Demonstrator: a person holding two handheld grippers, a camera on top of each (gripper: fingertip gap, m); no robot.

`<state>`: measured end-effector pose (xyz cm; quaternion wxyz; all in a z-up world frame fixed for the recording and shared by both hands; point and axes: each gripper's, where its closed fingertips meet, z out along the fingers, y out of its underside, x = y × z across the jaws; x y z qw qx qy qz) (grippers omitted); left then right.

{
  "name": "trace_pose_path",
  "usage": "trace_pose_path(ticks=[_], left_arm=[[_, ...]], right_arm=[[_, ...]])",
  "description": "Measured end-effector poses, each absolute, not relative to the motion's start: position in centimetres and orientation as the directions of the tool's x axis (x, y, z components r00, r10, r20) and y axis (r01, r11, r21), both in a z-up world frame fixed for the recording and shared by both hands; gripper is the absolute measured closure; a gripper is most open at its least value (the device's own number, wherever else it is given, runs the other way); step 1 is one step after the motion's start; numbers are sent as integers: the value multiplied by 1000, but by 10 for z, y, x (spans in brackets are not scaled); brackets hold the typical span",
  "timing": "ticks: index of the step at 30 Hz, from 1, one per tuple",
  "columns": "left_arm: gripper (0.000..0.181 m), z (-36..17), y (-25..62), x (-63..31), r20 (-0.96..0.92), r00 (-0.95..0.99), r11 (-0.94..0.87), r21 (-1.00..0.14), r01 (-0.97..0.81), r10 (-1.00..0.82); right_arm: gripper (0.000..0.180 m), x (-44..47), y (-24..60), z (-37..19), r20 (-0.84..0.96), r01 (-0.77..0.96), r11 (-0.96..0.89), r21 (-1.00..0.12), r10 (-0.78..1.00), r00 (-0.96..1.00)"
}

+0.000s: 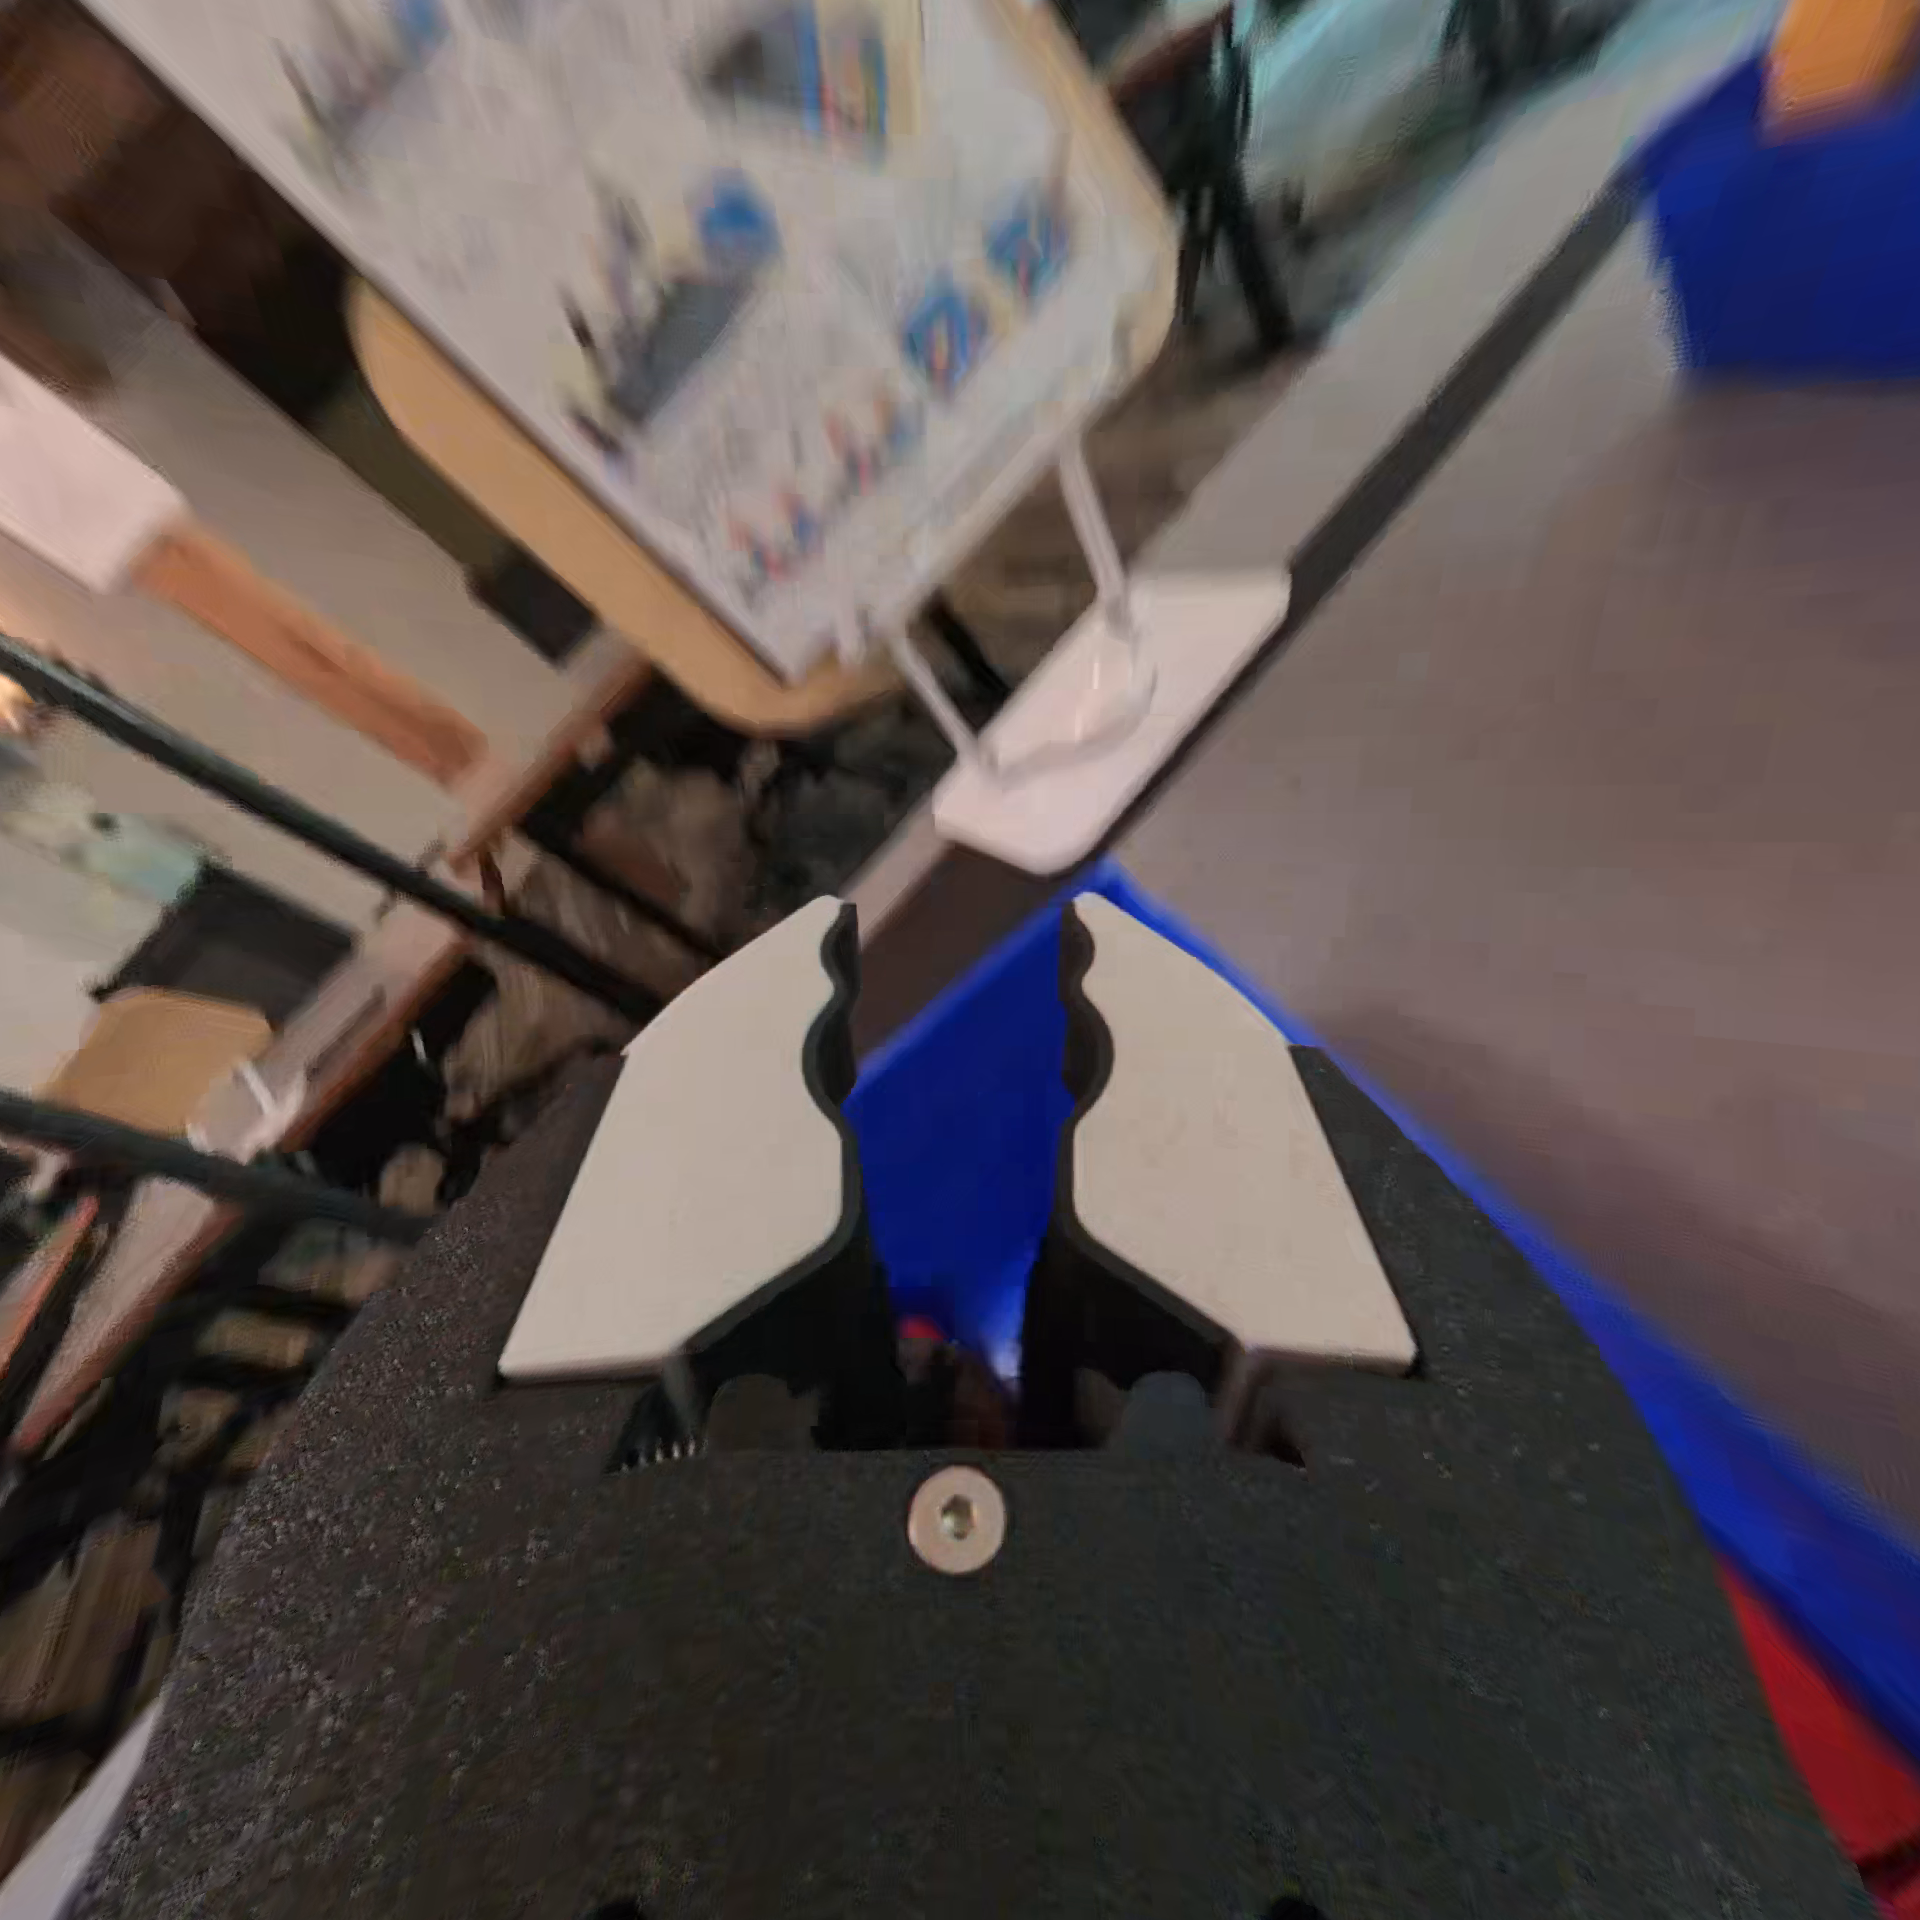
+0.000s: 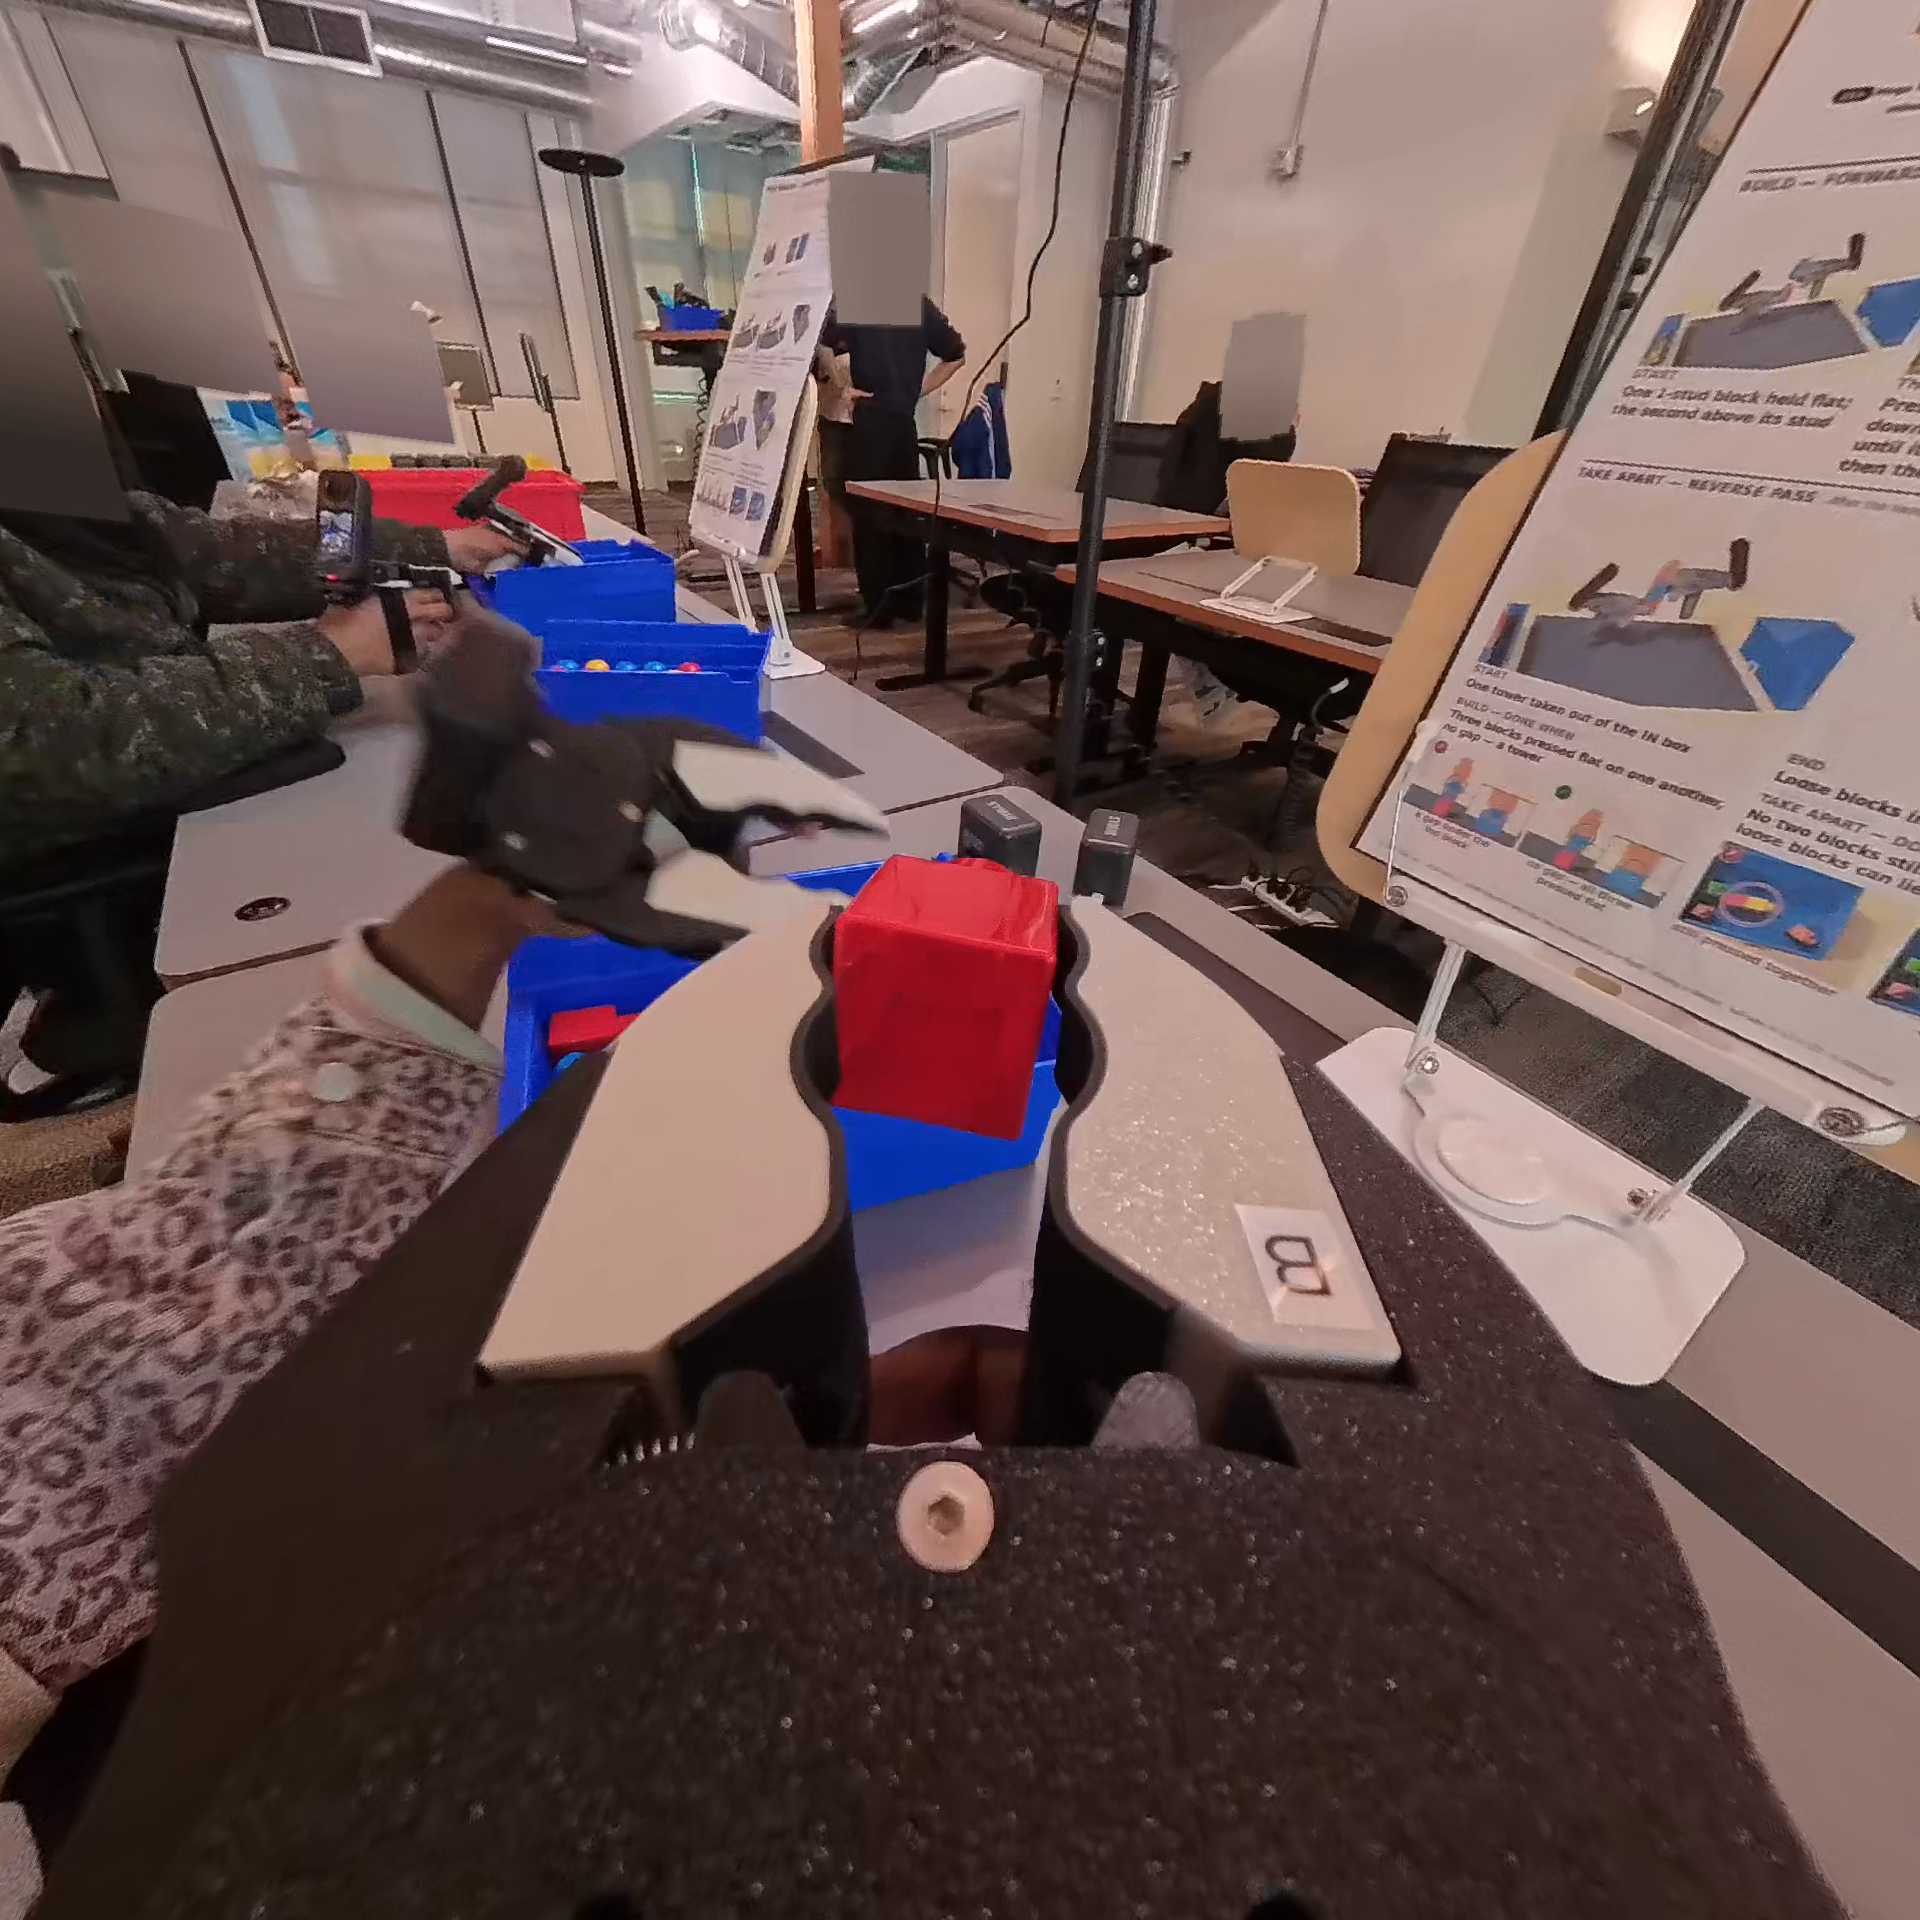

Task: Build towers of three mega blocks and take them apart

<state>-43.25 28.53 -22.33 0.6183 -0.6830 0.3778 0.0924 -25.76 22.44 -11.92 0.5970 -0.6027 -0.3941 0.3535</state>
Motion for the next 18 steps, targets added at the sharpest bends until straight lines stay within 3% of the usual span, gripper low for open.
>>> trace_pose_path(ticks=[1, 6, 12, 15, 18], left_arm=[[144, -257, 296, -448, -602, 676, -35, -735, -677, -425], [139, -368, 304, -481, -520, 626, -327, -556, -764, -581], [120, -396, 294, -469, -379, 636, -401, -536, -743, -672], [138, -391, 271, -472, -309, 640, -490, -441, -752, -703], [134, -376, 261, -478, -344, 631, -516, -373, -771, -695]], right_arm=[[142, -255, 224, -119, 41, 50, 21, -999, 899, 437], [142, -253, 222, -119, 63, 59, 42, -997, 907, 416], [142, -255, 220, -117, 83, 55, 67, -996, 908, 412], [142, -252, 219, -114, 88, 49, 74, -996, 904, 419], [142, -249, 220, -112, 86, 37, 78, -996, 902, 424]])
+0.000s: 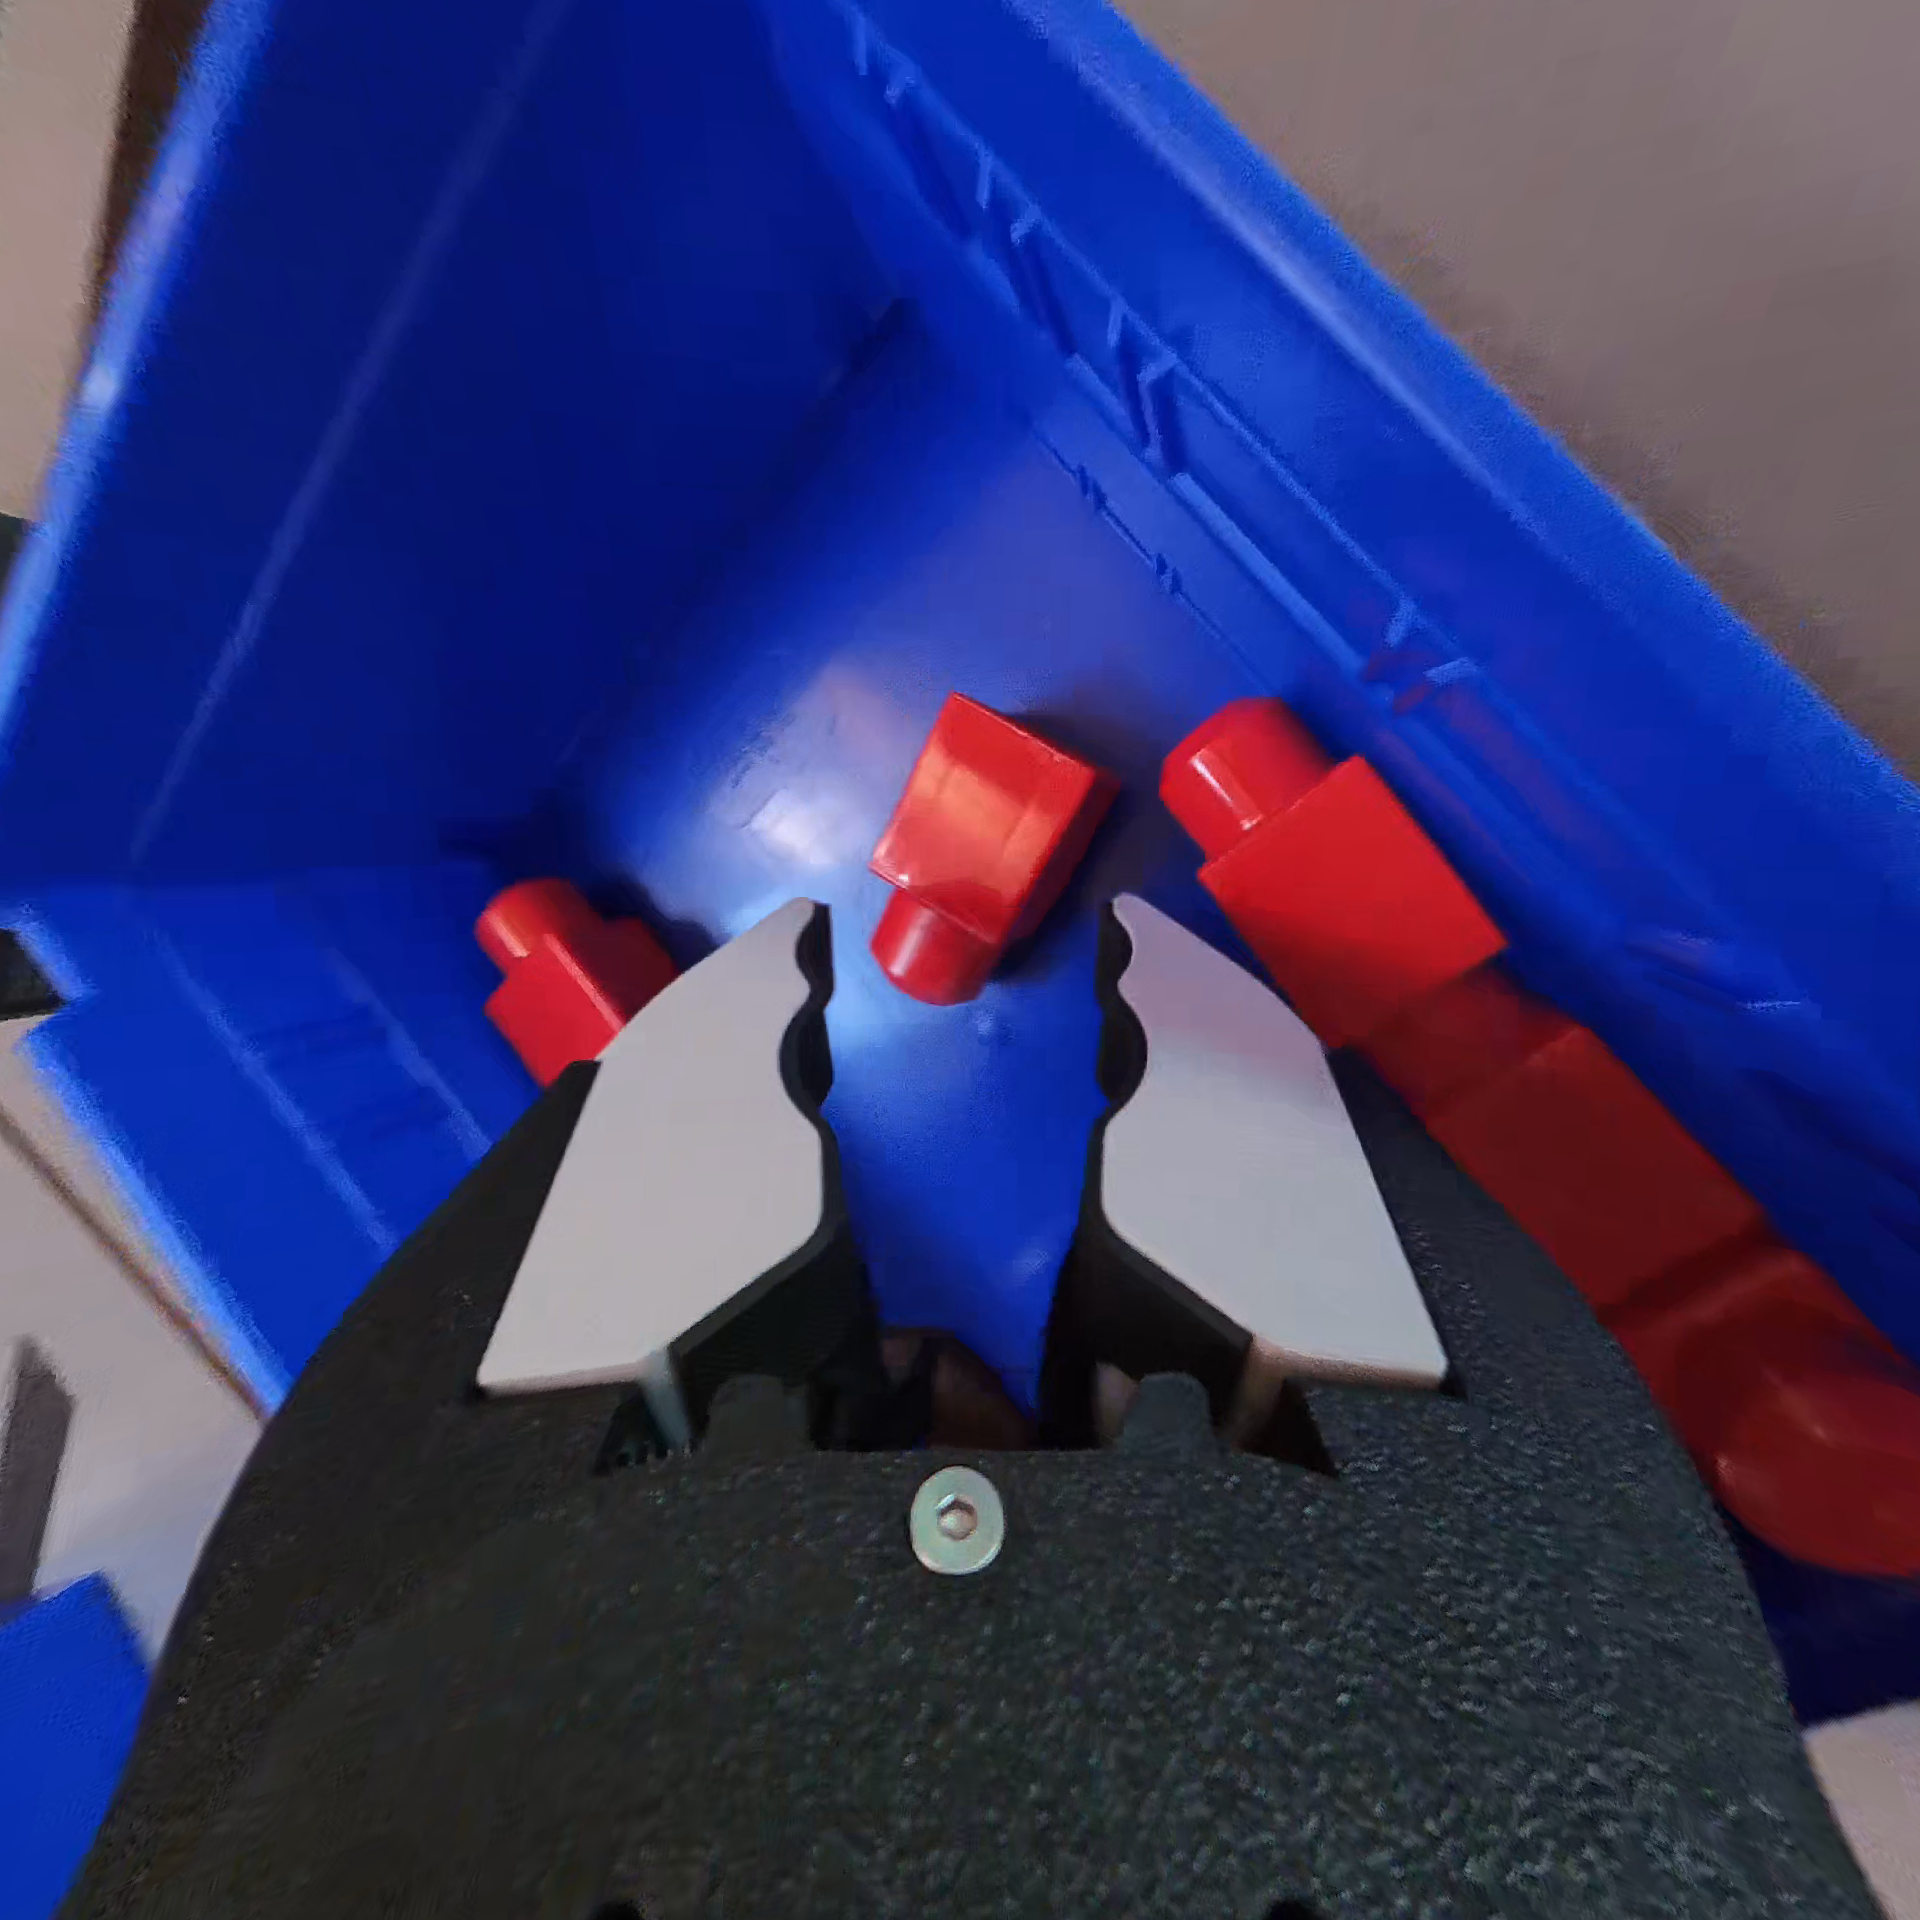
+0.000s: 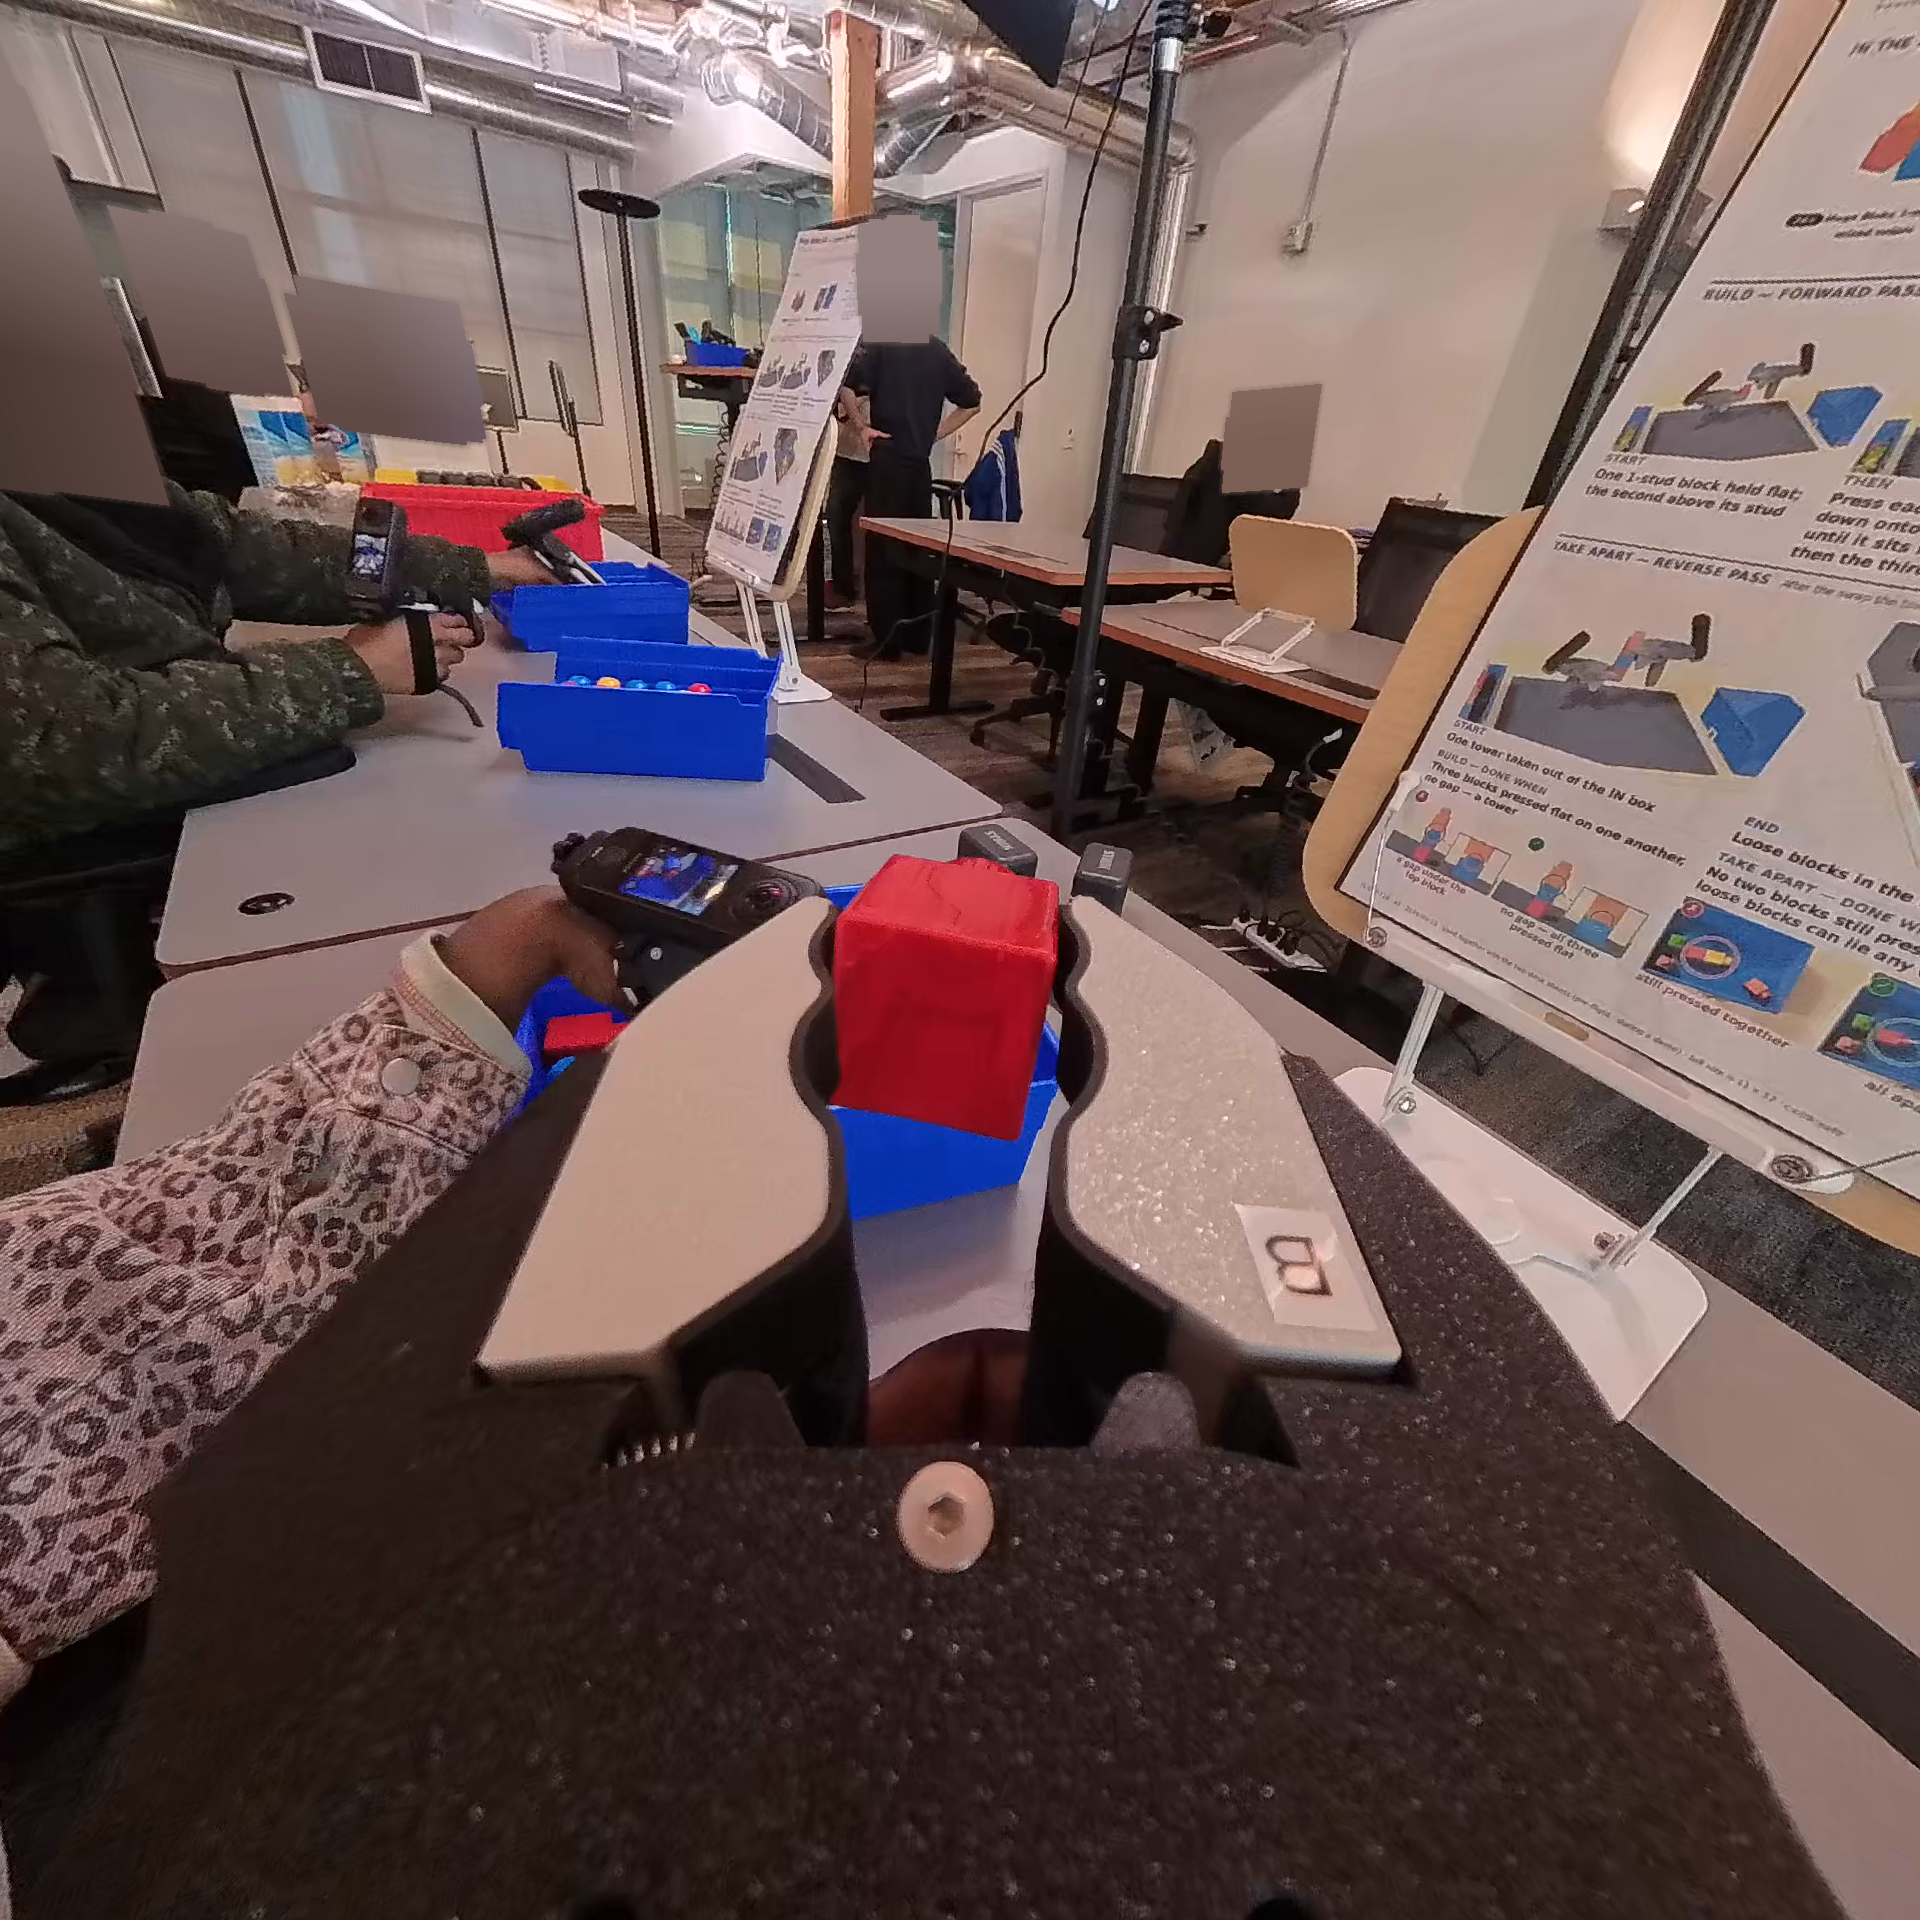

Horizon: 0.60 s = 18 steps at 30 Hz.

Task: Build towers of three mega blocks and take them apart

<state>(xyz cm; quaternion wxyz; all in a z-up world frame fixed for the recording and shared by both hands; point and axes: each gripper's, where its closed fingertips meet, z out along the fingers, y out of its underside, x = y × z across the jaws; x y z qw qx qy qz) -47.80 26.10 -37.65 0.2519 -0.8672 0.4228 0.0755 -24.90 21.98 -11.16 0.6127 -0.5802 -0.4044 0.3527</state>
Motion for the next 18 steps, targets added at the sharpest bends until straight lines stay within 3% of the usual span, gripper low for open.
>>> trace_pose_path(ticks=[4, 7, 9, 11, 14, 16, 18], left_arm=[[127, -379, 278, -476, -422, 596, -441, -412, -797, -683], [137, -406, 277, -479, -367, 595, -464, -387, -797, -715], [139, -403, 291, -468, -372, 611, -389, -518, -762, -699], [141, -399, 287, -466, -356, 600, -365, -542, -757, -716], [142, -352, 291, -467, -442, 628, -253, -650, -716, -641], [142, -298, 292, -458, -541, 640, -73, -731, -679, -545], [142, -240, 285, -442, -645, 631, 126, -736, -666, -432]], right_arm=[[142, -249, 218, -111, 90, 31, 85, -996, 908, 410], [142, -252, 214, -113, 103, 45, 92, -995, 916, 388], [142, -255, 210, -116, 102, 60, 86, -994, 930, 354], [142, -259, 204, -121, 91, 64, 76, -995, 954, 284], [142, -264, 196, -122, 33, 17, 31, -999, 985, 170], [142, -265, 193, -118, -29, -46, -24, -999, 994, 102], [143, -268, 193, -114, -86, -94, -81, -992, 995, 57]])
